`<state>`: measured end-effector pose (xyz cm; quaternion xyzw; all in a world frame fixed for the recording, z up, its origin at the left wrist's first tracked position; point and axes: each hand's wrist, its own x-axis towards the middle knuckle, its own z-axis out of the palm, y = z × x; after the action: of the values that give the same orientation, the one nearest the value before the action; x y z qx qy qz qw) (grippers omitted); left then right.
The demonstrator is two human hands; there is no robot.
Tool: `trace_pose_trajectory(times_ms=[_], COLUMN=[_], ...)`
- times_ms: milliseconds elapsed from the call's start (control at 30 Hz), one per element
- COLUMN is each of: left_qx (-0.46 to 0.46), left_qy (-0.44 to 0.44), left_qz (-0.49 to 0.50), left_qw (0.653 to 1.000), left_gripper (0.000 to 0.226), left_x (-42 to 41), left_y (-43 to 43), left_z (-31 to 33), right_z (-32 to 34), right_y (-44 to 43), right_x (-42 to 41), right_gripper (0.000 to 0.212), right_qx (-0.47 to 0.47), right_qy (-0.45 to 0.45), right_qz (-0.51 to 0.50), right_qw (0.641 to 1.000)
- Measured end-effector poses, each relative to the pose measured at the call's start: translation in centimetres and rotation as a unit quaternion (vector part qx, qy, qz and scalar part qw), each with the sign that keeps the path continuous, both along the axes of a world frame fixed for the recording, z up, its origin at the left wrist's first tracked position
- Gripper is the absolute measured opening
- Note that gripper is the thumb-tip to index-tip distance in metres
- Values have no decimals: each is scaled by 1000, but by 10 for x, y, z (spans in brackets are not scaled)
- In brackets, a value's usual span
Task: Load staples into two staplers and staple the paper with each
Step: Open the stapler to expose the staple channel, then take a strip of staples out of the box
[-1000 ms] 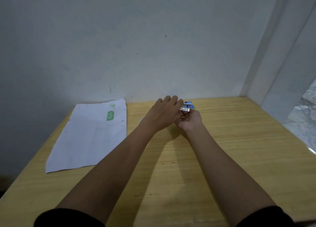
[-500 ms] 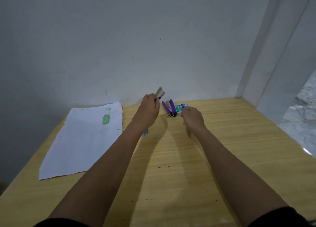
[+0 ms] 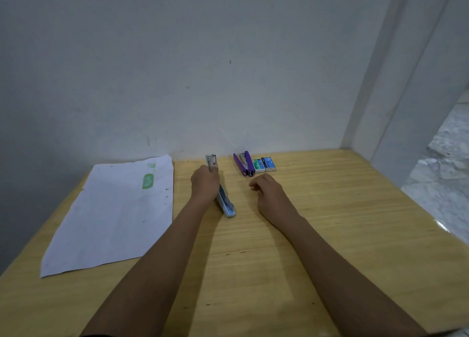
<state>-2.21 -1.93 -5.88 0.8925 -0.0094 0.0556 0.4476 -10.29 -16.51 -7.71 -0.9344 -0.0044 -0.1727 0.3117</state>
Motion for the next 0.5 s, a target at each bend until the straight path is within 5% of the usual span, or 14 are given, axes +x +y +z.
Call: trace_pose_trajectory(times_ms=[200,500], left_qx=[-1,-25], left_qy=[-8,-21], left_qz=[15,26], left_qw=[1000,999], left_gripper=[47,37], left_x=[-3,-2], left_y=[5,4], left_z=[-8,-15], right_z=[3,7], right_y=[-4,-36], right_x=[1,33], right_gripper=[28,42], right_qx=[65,127], right_qy=[-16,-8], right_qz=[5,-137], right_qw=[998,982])
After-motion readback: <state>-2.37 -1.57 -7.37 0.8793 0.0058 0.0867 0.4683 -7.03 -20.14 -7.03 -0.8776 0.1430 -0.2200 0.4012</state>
